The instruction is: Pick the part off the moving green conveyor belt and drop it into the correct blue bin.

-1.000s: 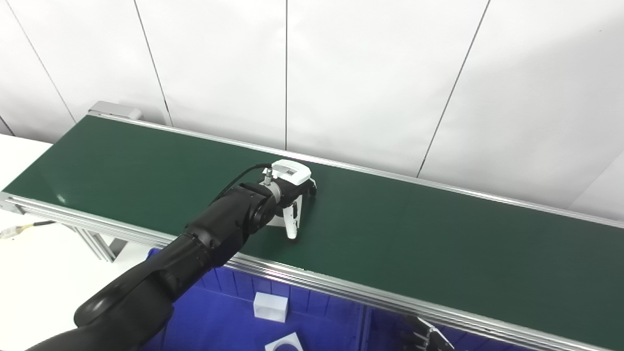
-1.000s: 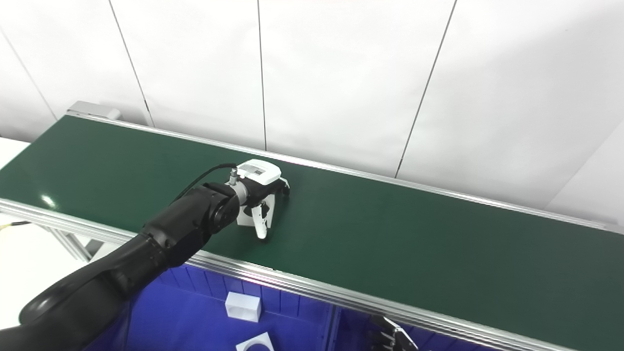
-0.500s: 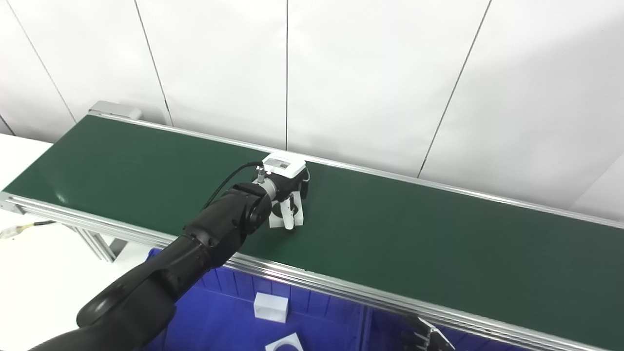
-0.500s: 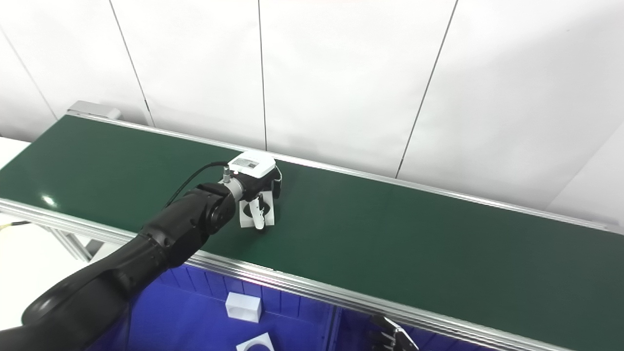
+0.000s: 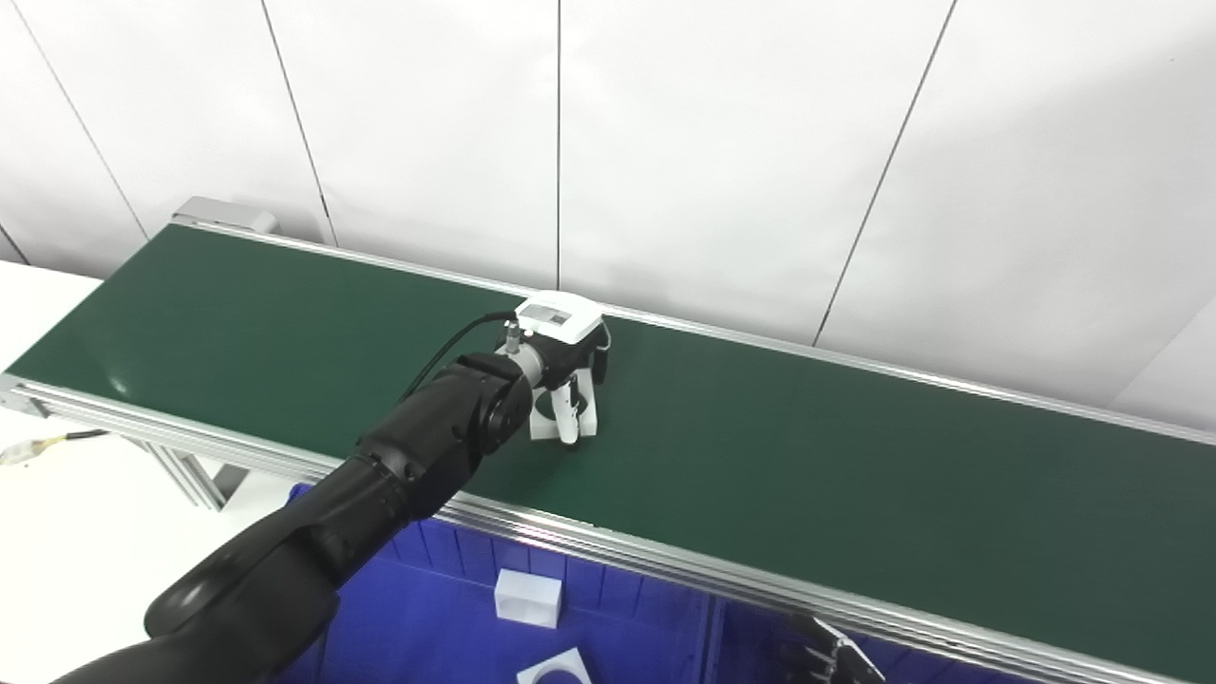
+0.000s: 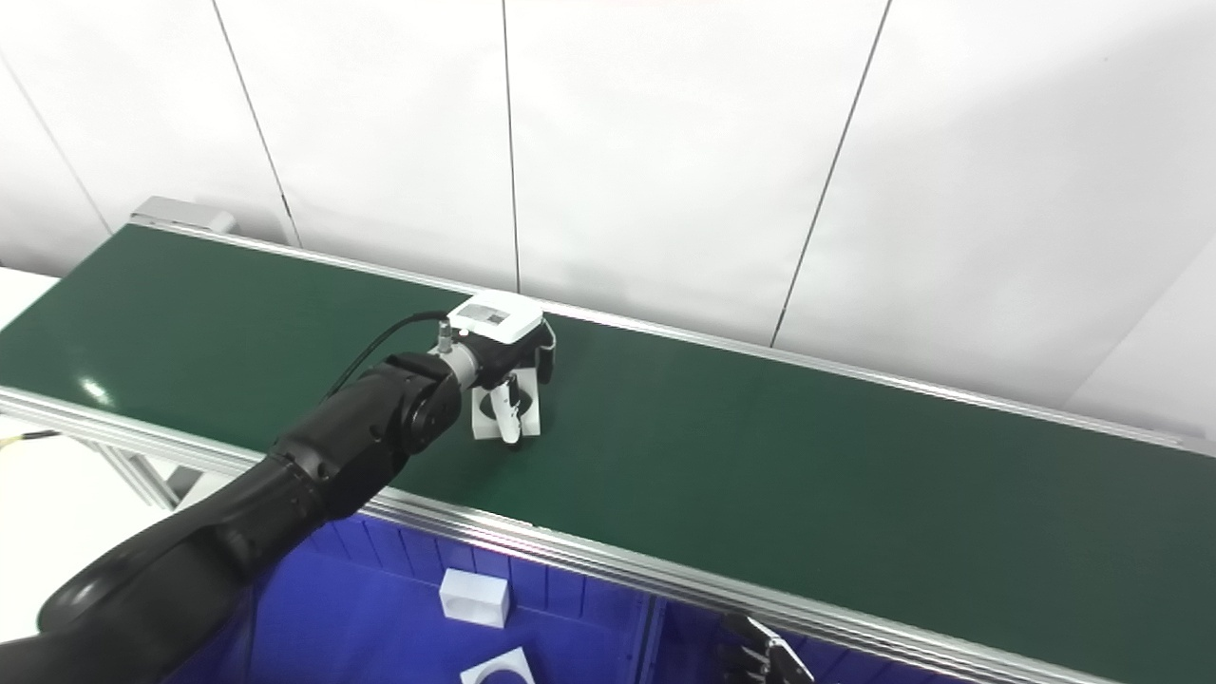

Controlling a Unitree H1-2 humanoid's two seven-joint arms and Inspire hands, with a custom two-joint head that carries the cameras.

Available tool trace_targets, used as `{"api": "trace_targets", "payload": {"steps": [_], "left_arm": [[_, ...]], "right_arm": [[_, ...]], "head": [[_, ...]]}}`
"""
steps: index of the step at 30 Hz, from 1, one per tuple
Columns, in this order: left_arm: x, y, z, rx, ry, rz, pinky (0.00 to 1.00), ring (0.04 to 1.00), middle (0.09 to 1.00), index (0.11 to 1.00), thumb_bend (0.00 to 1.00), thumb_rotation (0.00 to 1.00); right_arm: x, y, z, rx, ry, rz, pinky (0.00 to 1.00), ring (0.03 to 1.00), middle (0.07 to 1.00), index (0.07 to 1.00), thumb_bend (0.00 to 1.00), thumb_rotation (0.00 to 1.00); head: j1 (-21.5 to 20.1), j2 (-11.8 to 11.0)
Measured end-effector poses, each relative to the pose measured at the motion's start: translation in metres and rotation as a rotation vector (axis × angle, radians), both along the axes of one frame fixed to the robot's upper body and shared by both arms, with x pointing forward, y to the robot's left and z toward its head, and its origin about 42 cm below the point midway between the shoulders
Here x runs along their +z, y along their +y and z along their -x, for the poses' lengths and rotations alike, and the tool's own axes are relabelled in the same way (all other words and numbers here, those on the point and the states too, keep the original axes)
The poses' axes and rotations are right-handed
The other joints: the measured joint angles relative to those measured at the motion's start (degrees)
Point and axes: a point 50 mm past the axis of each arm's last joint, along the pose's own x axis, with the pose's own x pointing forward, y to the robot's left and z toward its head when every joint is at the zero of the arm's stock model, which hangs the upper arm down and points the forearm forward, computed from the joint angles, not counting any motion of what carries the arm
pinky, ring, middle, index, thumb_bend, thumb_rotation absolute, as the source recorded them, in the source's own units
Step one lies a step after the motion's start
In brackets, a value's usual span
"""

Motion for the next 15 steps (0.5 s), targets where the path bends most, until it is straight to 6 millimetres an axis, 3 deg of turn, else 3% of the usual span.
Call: {"api": "trace_targets", "payload": {"steps": [5,10,15], "left_arm": [[0.030,-0.008,0.016,-0.042,-0.030,0.034,0.35,0.411,0.509,0.508,0.50,0.00],[0.066,-0.008,0.044,-0.074,-0.072,0.102,0.31,0.377,0.474,0.538,0.50,0.00],[0.089,-0.004,0.073,-0.101,-0.102,0.144,0.27,0.361,0.459,0.543,0.50,0.00]], "right_arm": [[0.003,0.001,-0.001,0.005,-0.013,-0.002,0.68,0.764,0.863,0.775,0.98,0.28],[0.004,0.000,-0.001,0.007,-0.014,-0.001,0.68,0.769,0.864,0.775,0.97,0.27],[0.004,-0.002,-0.001,0.016,-0.013,0.001,0.68,0.767,0.862,0.774,0.97,0.27]], "head": [[0.3,0.4],[0.5,0.7],[1.0,1.1]]}}
